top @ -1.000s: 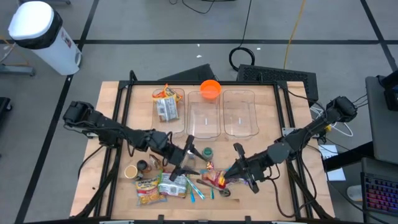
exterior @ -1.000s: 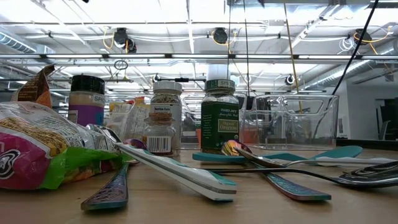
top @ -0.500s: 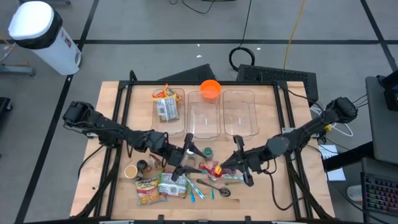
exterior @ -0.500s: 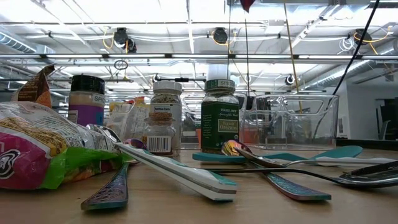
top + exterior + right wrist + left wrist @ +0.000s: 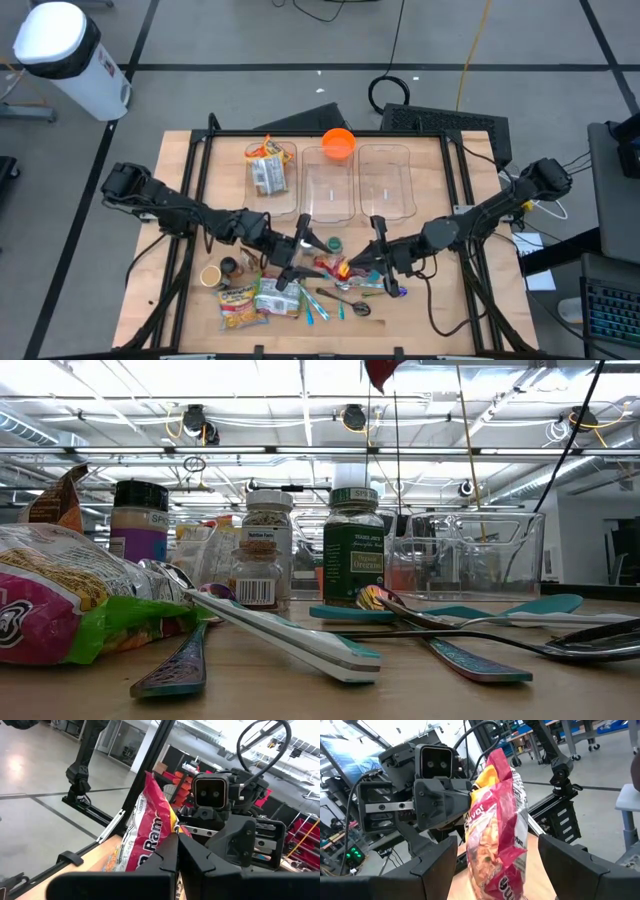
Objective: Pick & Place Food Item
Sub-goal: Put the red noodle pack into the left transparent bin
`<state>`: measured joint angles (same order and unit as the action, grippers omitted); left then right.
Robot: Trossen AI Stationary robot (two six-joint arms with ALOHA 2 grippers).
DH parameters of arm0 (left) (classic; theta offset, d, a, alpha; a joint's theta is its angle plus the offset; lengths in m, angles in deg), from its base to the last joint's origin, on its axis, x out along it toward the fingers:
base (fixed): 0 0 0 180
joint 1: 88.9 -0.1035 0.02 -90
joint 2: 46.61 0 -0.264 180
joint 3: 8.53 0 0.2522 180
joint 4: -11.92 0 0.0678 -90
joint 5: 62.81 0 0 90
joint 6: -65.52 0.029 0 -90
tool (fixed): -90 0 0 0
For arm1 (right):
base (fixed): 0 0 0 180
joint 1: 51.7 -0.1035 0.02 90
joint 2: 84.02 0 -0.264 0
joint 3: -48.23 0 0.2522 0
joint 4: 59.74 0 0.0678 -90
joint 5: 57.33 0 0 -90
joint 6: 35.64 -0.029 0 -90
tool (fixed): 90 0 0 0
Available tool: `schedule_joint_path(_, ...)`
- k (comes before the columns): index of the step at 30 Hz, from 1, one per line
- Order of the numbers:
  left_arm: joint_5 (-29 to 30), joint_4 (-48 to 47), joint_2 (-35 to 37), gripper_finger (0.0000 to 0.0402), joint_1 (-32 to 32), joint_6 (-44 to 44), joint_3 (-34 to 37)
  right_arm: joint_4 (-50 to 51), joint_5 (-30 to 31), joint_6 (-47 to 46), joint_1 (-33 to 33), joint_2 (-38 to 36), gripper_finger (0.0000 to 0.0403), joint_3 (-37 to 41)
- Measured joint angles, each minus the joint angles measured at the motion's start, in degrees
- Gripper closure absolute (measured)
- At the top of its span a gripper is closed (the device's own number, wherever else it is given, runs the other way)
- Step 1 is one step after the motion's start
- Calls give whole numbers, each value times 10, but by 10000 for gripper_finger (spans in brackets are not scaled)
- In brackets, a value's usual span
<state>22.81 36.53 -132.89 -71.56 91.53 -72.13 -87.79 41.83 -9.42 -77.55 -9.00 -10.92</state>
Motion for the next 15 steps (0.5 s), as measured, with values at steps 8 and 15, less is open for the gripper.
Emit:
schedule_joint_path(8, 0, 0, 0, 211, 0, 9, 0, 2, 0, 0, 0, 0, 403, 0)
schedule_joint_path(15, 0, -8, 0, 349, 0, 9, 0, 6, 7, 0, 0, 0, 403, 0)
